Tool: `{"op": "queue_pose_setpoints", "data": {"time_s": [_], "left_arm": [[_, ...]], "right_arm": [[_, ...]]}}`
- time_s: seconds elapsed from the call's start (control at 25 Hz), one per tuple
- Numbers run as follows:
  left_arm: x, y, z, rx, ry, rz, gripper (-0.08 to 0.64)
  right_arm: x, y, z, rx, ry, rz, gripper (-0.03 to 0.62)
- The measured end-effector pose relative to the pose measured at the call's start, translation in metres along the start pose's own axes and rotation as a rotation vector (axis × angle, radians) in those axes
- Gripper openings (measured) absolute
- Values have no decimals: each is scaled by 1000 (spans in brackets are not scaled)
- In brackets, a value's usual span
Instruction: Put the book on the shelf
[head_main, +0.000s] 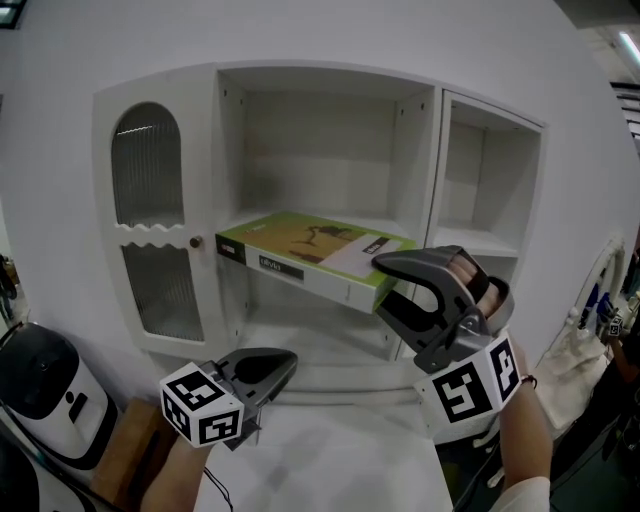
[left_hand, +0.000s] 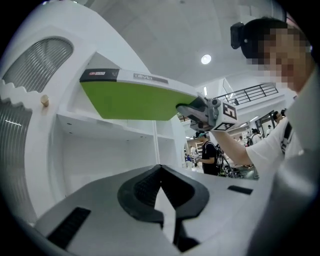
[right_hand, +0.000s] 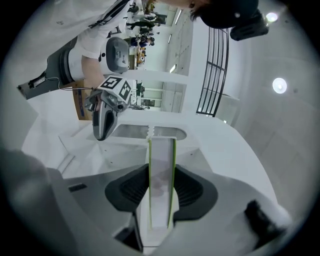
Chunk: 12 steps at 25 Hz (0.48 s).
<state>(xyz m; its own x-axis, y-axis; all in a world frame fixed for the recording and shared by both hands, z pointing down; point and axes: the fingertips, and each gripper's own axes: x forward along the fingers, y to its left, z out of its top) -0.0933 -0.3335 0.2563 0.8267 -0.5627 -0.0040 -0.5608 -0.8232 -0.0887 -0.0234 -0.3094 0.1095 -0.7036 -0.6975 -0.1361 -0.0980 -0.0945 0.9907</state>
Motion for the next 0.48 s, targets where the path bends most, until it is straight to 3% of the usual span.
{"op": "queue_pose_setpoints", "data": {"time_s": [0.16, 0.48], "left_arm": [[-11, -12, -7, 25, 1, 5, 8], [-22, 13, -16, 17, 10, 4, 8]], "right_arm": [[3, 4, -4, 16, 18, 2, 153], [56, 13, -36, 27, 95, 28, 153]]}}
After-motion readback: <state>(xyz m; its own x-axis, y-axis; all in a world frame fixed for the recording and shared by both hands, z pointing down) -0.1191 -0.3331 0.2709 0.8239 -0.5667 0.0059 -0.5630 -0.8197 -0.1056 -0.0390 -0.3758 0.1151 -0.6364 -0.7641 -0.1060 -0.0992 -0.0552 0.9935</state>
